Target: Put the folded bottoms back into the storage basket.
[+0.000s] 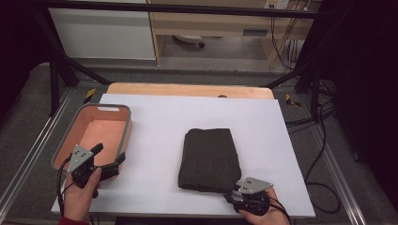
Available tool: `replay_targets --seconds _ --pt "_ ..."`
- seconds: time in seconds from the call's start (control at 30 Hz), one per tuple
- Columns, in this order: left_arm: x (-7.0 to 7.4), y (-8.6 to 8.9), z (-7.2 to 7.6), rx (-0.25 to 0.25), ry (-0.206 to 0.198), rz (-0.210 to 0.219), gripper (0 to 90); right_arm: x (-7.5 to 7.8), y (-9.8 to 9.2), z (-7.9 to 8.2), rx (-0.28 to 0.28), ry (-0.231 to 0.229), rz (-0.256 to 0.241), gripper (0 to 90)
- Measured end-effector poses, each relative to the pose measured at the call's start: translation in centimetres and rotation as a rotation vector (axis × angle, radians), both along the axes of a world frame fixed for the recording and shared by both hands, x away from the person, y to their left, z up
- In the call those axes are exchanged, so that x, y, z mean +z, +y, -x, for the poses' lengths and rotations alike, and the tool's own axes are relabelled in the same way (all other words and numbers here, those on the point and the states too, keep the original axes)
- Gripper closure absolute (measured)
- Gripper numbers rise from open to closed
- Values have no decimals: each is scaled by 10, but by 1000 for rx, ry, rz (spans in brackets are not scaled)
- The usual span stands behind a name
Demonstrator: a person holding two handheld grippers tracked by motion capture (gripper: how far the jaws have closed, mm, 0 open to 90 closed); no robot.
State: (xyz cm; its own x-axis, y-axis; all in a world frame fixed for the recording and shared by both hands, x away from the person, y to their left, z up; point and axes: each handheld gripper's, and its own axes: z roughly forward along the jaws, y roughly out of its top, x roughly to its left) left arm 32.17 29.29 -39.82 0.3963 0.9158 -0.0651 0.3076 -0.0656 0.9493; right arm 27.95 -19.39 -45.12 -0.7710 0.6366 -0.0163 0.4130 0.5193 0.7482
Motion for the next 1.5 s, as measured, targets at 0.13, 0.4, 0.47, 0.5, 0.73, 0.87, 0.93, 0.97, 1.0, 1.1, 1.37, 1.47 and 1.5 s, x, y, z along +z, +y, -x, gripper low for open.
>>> replay_targets --seconds 0.13,0.4,0.47,0.5,0.73,0.87,0.93,0.97,1.0,1.1,1.37,1.47,1.5 --pt "0 -2 0 -4 -4 -3 90 3 -6 0 -57 -17 -14 399" --pt "0 -2 0 -4 1 -4 90 17 -9 11 -98 -116 -42 220" --pt "-1 -2 0 -5 4 -4 89 20 -8 12 -99 -125 -47 209" --pt "-1 -2 0 -5 5 -5 89 22 -7 13 -97 -141 -55 205" --pt "-1 -4 0 -13 12 -4 89 19 9 -5 -56 -153 -1 247" --pt "0 -7 1 -29 19 -2 87 5 16 -9 -36 -120 53 270" --pt "0 -10 1 -40 23 2 87 0 19 -8 -30 -135 89 285" --pt "0 -12 2 -48 25 3 85 -1 20 -9 -34 -137 94 307" --pt "1 -15 2 -55 30 3 85 -1 20 -9 -34 -137 94 307" --pt "3 -26 4 -76 45 3 78 -4 18 -8 -35 -149 92 353" --pt "0 -71 1 -172 82 -49 78 1 19 -11 -15 -145 90 631" --pt "-3 -83 0 -196 101 -57 82 3 17 -14 -14 -115 54 666" --pt "-3 -86 -2 -200 106 -56 85 4 15 -15 -15 -106 33 674"
